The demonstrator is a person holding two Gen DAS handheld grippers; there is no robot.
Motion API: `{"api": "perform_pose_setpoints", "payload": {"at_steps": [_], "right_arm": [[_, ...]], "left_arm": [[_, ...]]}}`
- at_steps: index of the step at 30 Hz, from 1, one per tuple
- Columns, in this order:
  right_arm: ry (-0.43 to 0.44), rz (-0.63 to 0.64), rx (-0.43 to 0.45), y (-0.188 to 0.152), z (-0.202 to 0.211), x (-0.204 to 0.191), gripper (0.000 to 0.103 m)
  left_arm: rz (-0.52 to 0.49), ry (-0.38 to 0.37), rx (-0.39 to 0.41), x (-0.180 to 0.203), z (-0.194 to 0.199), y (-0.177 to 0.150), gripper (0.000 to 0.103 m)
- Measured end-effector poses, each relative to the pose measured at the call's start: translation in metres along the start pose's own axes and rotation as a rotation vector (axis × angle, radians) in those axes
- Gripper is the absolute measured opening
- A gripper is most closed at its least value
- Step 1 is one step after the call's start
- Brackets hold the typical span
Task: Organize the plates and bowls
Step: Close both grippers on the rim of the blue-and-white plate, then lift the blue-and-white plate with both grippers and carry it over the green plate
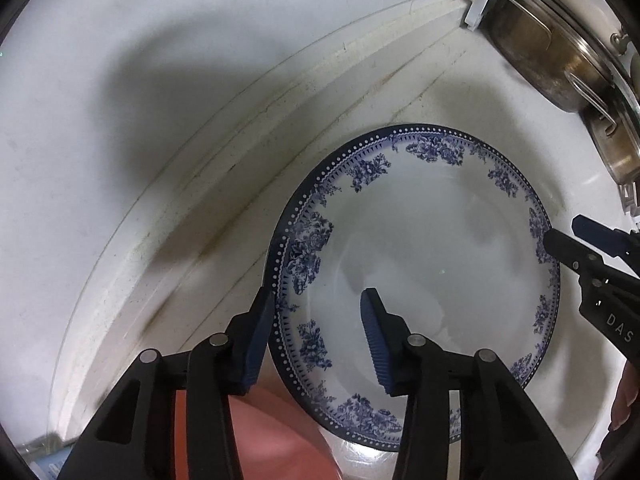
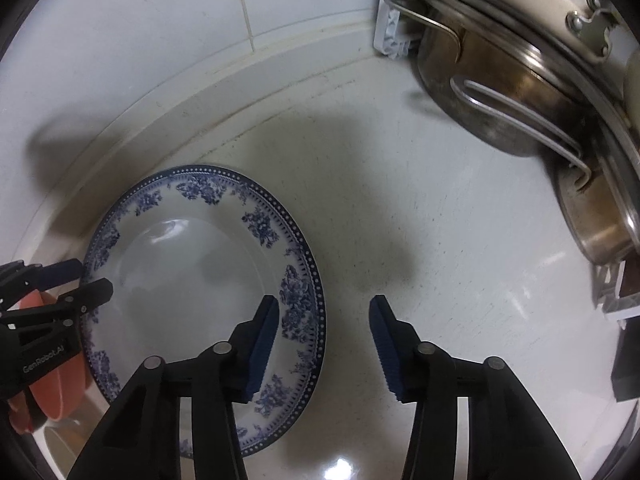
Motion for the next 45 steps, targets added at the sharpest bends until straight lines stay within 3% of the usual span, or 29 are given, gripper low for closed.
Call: {"api": "perform_pose_setpoints", "payload": {"at_steps": [3,8,13,15,20,27,32,45], "right_arm": [[0.019,-0.006,-0.01,-0.002,-0.002,0.0,0.047],[0.038,-0.007,-0.022,-0.004,-0.006,0.0,0.046],[0.039,0.0,-0.032,-0.003,-0.011,-0.001,0.046],[0.031,0.007,-0.032,-0.002,-0.013,-0.002,0.046],[0.042,0.008,-0.043,-0.003,-0.016,-0.007,0.046],[0.051,0.002,-0.058,-0.001,-0.024,-0.007,0.046],[0.068,0.001,-0.051,-0.002,-0.026,-0.009,0.035],[0.051,0.0,-0.022,-0.004,-0.014,-0.006,0.034]], "left_arm": [[0.014,-0.013,-0.005,0.001,-0.001,0.001,0.035],[0.027,-0.015,-0.022,0.001,-0.001,-0.002,0.031],[-0.024,0.089,-0.027,0.0,0.002,-0.009,0.031],[-0.02,0.098,-0.031,-0.001,0.002,-0.009,0.033],[-0.013,0.073,-0.043,-0.003,-0.005,-0.011,0.043],[0.005,0.051,-0.045,-0.002,-0.016,-0.013,0.043],[0.044,0.047,-0.03,-0.013,-0.016,-0.018,0.037],[0.116,0.029,-0.004,-0.022,-0.001,-0.037,0.035]]}}
Point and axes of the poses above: each gripper's, at about its wrist camera, not at the fingertips, and z roughly against the way its jaws point, x to its right, y to its top, the point moved 1 cm from there along -z, roughly the way its jaws point, and after that the axes turned 3 degrees about -z, right-handed, at the moved point
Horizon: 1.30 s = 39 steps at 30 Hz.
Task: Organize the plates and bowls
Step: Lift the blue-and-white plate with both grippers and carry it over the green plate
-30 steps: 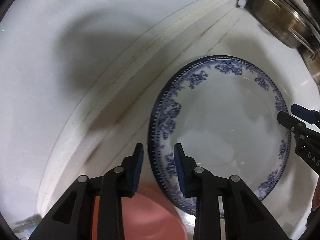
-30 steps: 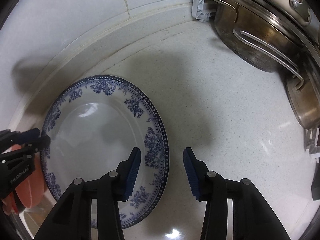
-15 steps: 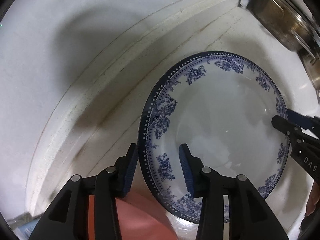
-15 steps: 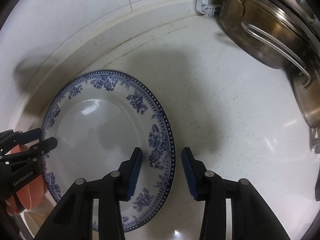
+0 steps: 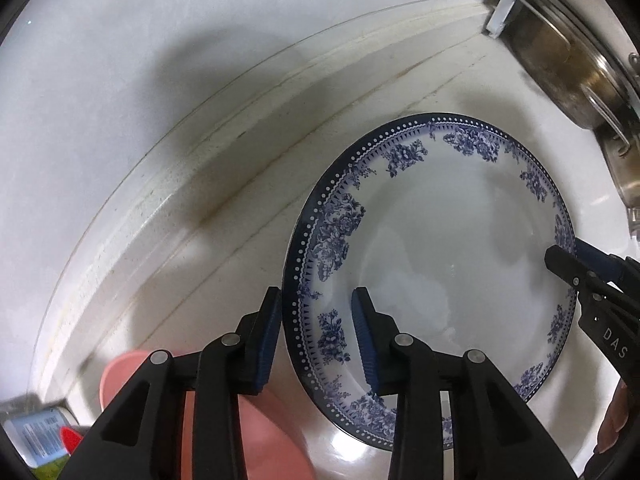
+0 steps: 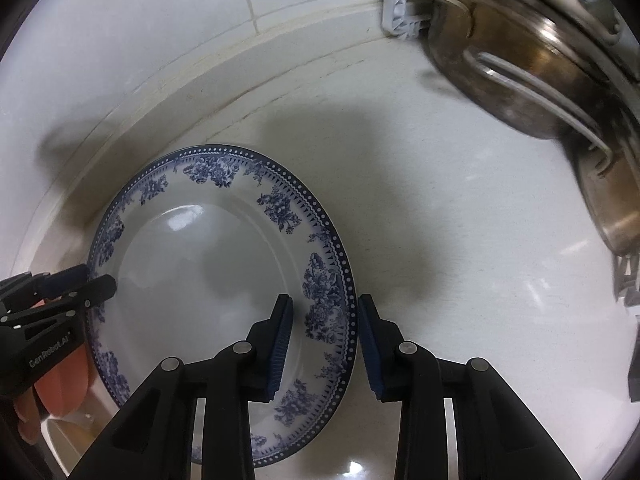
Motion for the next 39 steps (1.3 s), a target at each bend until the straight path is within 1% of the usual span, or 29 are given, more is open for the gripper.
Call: {"api": "perform_pose_setpoints", "payload": {"at_steps": [4,5,6,11,13,15,19,25,27,32,39], "right_arm": [[-0.006,0.001,0.012,-0.006,0.013,0.002,0.034],[-0.003,0.0,0.013,-0.007,0.017,0.004,0.034],[-0.002,-0.003,0.014,-0.009,0.021,0.006,0.034],[0.006,-0.004,0.033,-0.02,0.045,0.015,0.034],[0.008,-0.004,0.04,-0.024,0.056,0.018,0.034],[0.01,0.001,0.049,-0.028,0.066,0.019,0.034],[0.012,0.013,0.061,-0.038,0.083,0.018,0.034],[0.024,0.044,0.073,-0.064,0.105,0.01,0.034],[0.029,0.053,0.078,-0.075,0.113,0.007,0.034],[0.033,0.078,0.1,-0.101,0.133,-0.004,0.034],[0.041,0.114,0.118,-0.141,0.158,-0.022,0.035]], "left_arm": [[0.007,0.002,0.017,0.003,0.015,-0.008,0.035],[0.005,0.001,0.02,-0.008,0.02,-0.005,0.035],[0.004,0.002,0.025,-0.01,0.024,-0.005,0.035],[0.015,0.004,0.057,-0.009,0.047,-0.019,0.035],[0.027,0.007,0.071,-0.01,0.056,-0.027,0.035],[0.042,0.007,0.075,-0.006,0.06,-0.028,0.035],[0.077,0.009,0.077,-0.012,0.076,-0.043,0.035],[0.115,0.031,0.088,-0.014,0.099,-0.077,0.035],[0.13,0.036,0.091,-0.009,0.105,-0.089,0.035],[0.156,0.044,0.101,-0.004,0.127,-0.129,0.035],[0.219,0.048,0.126,-0.015,0.151,-0.181,0.035]]}}
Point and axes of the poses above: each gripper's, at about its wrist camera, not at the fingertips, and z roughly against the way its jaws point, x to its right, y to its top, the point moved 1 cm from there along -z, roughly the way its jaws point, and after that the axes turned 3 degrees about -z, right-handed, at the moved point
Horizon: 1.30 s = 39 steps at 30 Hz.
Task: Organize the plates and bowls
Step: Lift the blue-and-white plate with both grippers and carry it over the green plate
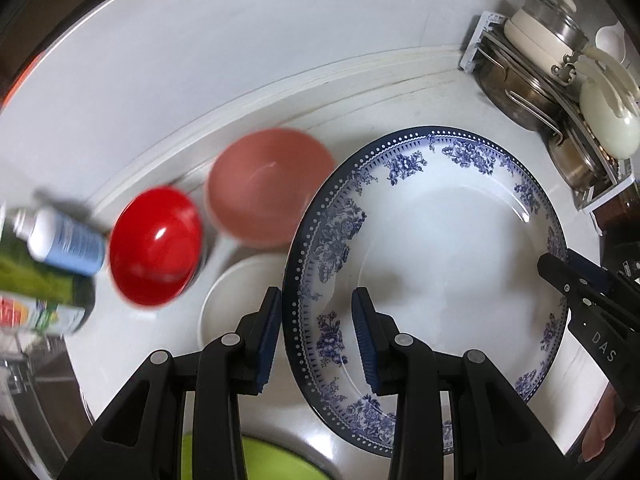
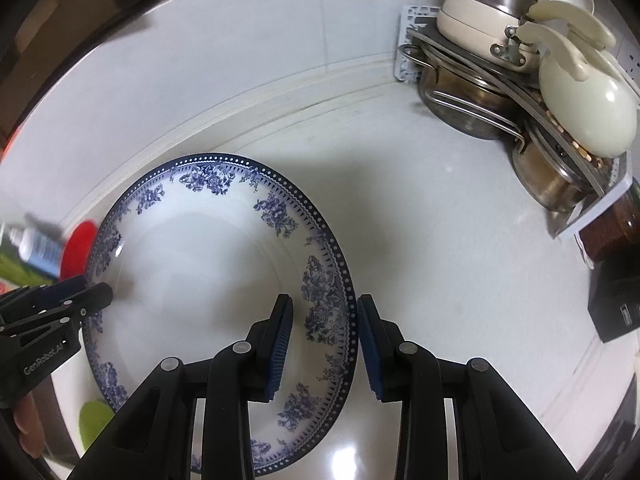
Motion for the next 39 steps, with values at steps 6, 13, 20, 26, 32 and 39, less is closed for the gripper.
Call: {"api": "perform_pose_setpoints", "payload": {"at_steps": [6,13,20,26,32,39], "right_arm": [[0.014,0.041,0.016,-0.034,0.021,-0.024,0.035],[0.047,0.105,0.008,-0.074,0.032,-0.057,0.035],[0.103,0.166,-0.002,-0.112,0.042,-0.096,0.035],[0.139,0.233,-0.007,-0.151,0.053,-0.133,0.035],[0.17,0.31,-0.038,-0.175,0.052,-0.154,0.035],[0.191,0.376,-0.08,-0.202,0.037,-0.175,0.035]], "left_arm": [[0.063,0.007,0.009,-0.023,0.014,-0.048,0.035],[0.138,0.041,0.015,-0.058,0.034,-0.107,0.035],[0.182,0.094,0.025,-0.093,0.052,-0.155,0.035],[0.228,0.145,0.048,-0.117,0.066,-0.201,0.035],[0.291,0.165,0.033,-0.136,0.067,-0.242,0.035],[0.349,0.176,-0.01,-0.149,0.05,-0.274,0.035]]}}
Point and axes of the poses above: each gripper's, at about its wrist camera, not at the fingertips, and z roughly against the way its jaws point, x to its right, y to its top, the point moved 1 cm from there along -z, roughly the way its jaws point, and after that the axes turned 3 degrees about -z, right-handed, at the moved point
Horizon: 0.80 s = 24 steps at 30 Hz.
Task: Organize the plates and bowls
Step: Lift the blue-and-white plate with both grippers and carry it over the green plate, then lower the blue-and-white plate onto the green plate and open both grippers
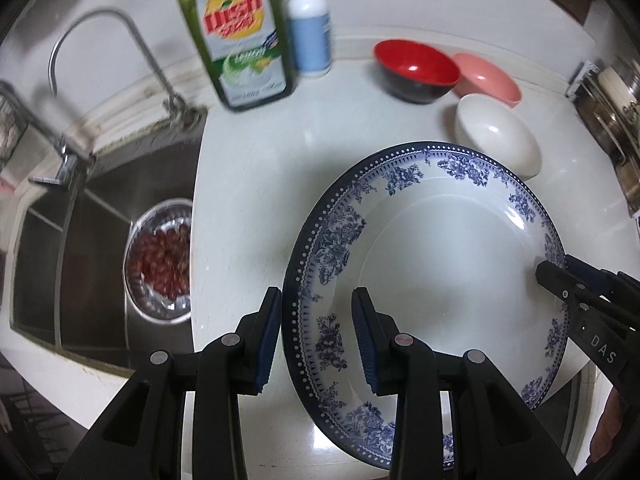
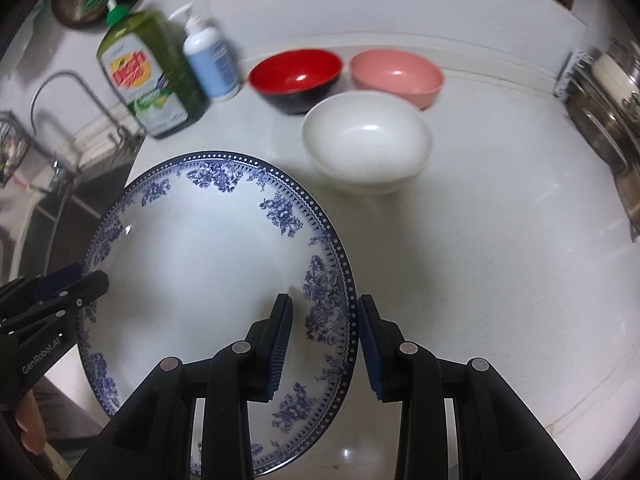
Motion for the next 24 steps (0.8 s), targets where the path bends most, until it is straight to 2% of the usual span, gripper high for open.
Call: {"api": "perform_pose_setpoints", "payload": {"at_steps": [12,24], "right_arm": [[-0.015,0.04,-0.068,-0.012,-0.032,-0.01,0.035],[-0.026,0.041,-0.092,-0.01,-0.043,-0.009,0.035]], "left_arm": [[0.037,0.005,-0.079,-0.004,-0.038,-0.019,0.035],[0.029,0.027,-0.092,-0.001,-0.051,-0.021,0.035]]}}
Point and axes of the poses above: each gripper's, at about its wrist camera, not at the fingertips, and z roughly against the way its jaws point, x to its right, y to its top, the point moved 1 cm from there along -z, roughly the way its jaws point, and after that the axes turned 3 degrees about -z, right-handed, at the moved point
